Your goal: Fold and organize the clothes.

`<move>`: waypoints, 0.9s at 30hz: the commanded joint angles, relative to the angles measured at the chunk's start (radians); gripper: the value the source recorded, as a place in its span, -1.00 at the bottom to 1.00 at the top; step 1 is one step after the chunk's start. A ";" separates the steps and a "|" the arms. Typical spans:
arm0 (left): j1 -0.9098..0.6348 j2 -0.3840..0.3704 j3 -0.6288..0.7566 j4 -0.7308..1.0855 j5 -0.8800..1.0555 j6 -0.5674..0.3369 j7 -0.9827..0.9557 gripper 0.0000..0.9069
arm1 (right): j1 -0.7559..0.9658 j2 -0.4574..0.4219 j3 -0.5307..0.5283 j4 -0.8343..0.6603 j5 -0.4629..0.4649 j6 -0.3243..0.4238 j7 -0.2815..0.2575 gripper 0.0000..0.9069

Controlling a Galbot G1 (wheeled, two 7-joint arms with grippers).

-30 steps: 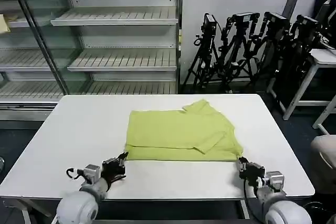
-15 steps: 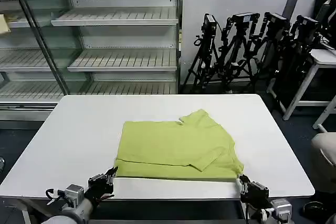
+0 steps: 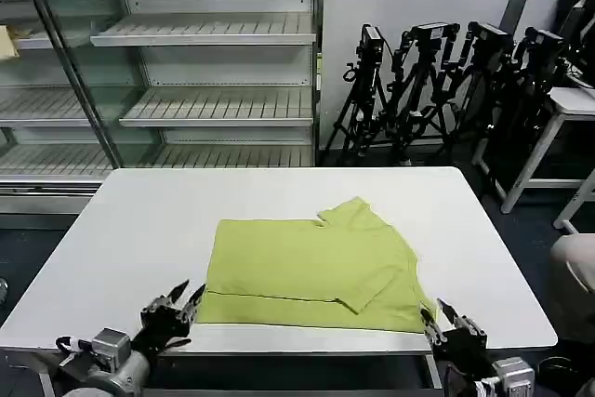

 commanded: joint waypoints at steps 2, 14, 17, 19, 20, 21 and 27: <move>-0.318 0.040 0.109 0.195 -0.019 -0.008 0.003 1.00 | 0.610 0.010 -0.248 -0.378 0.051 -0.033 0.093 1.00; -0.630 0.048 0.252 0.548 -0.076 0.053 -0.028 1.00 | 0.880 0.115 -0.376 -0.765 0.104 -0.033 0.122 1.00; -0.675 0.051 0.272 0.603 -0.101 0.060 -0.031 1.00 | 0.920 0.140 -0.389 -0.846 0.104 -0.033 0.122 1.00; -0.696 0.050 0.285 0.637 -0.107 0.060 -0.029 1.00 | 0.958 0.164 -0.393 -0.915 0.104 -0.033 0.127 1.00; -0.704 0.049 0.289 0.660 -0.111 0.060 -0.028 1.00 | 0.965 0.171 -0.393 -0.929 0.104 -0.033 0.129 1.00; -0.710 0.047 0.294 0.670 -0.114 0.060 -0.025 1.00 | 0.973 0.176 -0.392 -0.948 0.104 -0.033 0.131 1.00; -0.744 0.019 0.326 0.742 -0.106 0.060 -0.001 1.00 | 0.996 0.193 -0.396 -1.018 0.103 -0.033 0.134 1.00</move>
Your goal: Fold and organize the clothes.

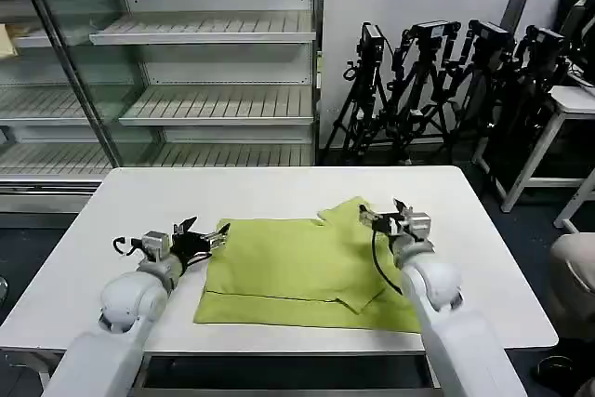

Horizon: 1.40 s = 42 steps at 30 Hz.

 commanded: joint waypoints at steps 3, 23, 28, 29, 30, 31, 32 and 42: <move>-0.124 -0.016 0.061 0.189 0.018 0.009 0.012 1.00 | 0.154 0.054 -0.044 -0.245 0.010 -0.003 0.008 1.00; -0.130 -0.032 0.053 0.216 0.024 0.011 0.032 -0.93 | 0.157 0.063 -0.055 -0.289 0.011 -0.004 -0.024 -1.00; -0.122 -0.028 0.051 0.216 0.021 0.011 0.034 -0.96 | 0.154 0.066 -0.056 -0.285 0.013 -0.004 -0.030 -1.00; -0.120 -0.026 0.050 0.214 0.020 0.011 0.037 -0.96 | 0.154 0.068 -0.055 -0.286 0.013 -0.004 -0.030 -1.00; -0.118 -0.026 0.051 0.212 0.018 0.011 0.038 -0.96 | 0.153 0.069 -0.056 -0.286 0.013 -0.004 -0.030 -1.00; -0.116 -0.026 0.051 0.209 0.018 0.011 0.039 -0.96 | 0.153 0.070 -0.056 -0.286 0.013 -0.003 -0.031 -1.00; -0.115 -0.028 0.049 0.208 0.018 0.011 0.041 -0.96 | 0.153 0.070 -0.056 -0.286 0.013 -0.003 -0.033 -1.00; -0.103 -0.026 0.044 0.192 0.015 0.010 0.062 -0.96 | 0.155 0.076 -0.055 -0.284 0.010 -0.001 -0.048 -1.00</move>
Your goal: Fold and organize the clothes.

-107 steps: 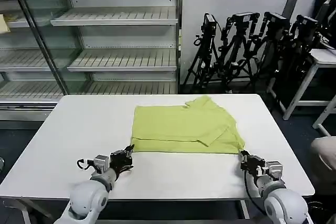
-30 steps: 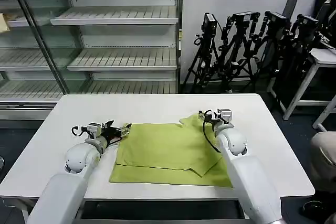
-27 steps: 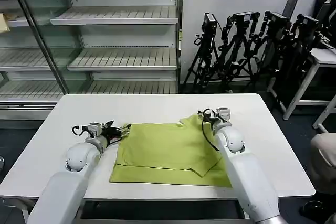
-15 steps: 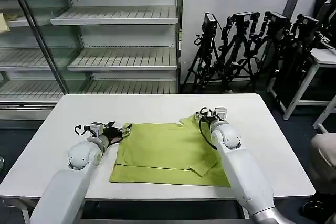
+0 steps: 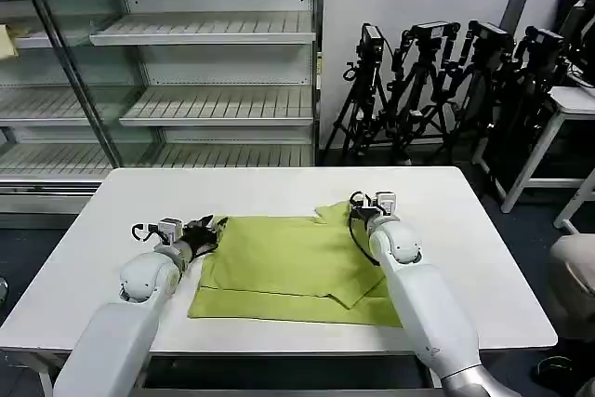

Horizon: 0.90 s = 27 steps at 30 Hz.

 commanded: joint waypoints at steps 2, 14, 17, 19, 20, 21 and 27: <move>-0.001 -0.001 0.002 0.001 0.000 0.003 0.006 -0.96 | 0.002 0.002 0.000 0.012 -0.011 0.003 -0.006 -1.00; 0.013 0.022 -0.027 -0.082 -0.071 0.002 -0.013 -0.96 | -0.119 -0.096 -0.018 0.309 0.031 0.001 0.011 -1.00; 0.058 0.030 -0.042 -0.139 -0.083 0.002 -0.014 -0.96 | -0.169 -0.126 -0.012 0.379 0.044 0.001 0.012 -1.00; 0.082 0.034 -0.052 -0.177 -0.088 0.002 -0.015 -0.96 | -0.211 -0.150 0.001 0.439 0.057 0.000 0.015 -1.00; 0.103 0.038 -0.061 -0.195 -0.091 0.002 -0.015 -0.96 | -0.227 -0.159 0.006 0.462 0.065 0.000 0.017 -1.00; 0.124 0.042 -0.067 -0.219 -0.094 0.002 -0.015 -0.96 | -0.236 -0.165 0.010 0.480 0.070 0.000 0.019 -1.00; 0.222 0.052 -0.112 -0.329 -0.104 0.000 -0.015 -0.96 | -0.356 -0.192 0.041 0.599 0.074 0.001 0.019 -1.00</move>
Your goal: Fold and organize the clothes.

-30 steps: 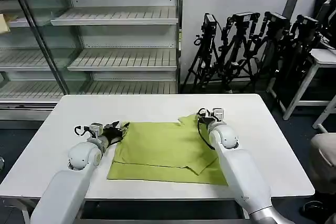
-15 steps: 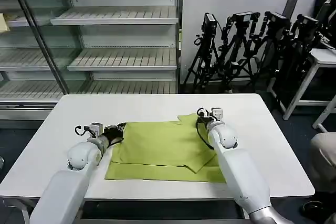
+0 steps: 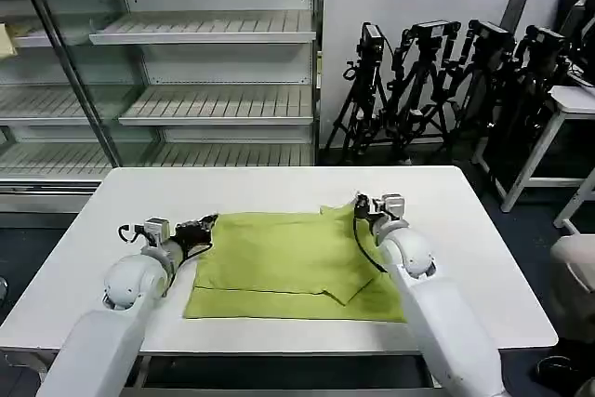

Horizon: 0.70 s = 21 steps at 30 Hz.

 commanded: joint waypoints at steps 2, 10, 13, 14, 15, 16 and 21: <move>0.143 0.005 -0.049 -0.161 -0.017 -0.003 -0.001 -0.96 | -0.217 -0.069 0.037 0.268 0.023 0.000 0.002 -1.00; 0.224 -0.005 -0.103 -0.250 -0.017 -0.001 -0.001 -0.96 | -0.323 -0.097 0.073 0.356 0.022 0.000 0.001 -1.00; 0.261 -0.002 -0.111 -0.284 -0.011 0.000 -0.004 -0.96 | -0.350 -0.094 0.091 0.367 0.021 0.000 -0.002 -1.00; 0.273 -0.005 -0.111 -0.286 -0.007 0.000 -0.004 -0.96 | -0.359 -0.094 0.097 0.372 0.021 0.001 -0.003 -1.00; 0.289 -0.010 -0.111 -0.298 0.000 0.000 -0.003 -0.96 | -0.367 -0.096 0.101 0.375 0.020 0.001 -0.005 -1.00; 0.303 -0.016 -0.113 -0.306 0.010 0.000 -0.002 -0.96 | -0.373 -0.097 0.103 0.377 0.020 0.001 -0.005 -1.00; 0.340 -0.041 -0.126 -0.341 0.024 -0.001 -0.002 -0.96 | -0.405 -0.104 0.105 0.404 0.018 0.001 0.001 -1.00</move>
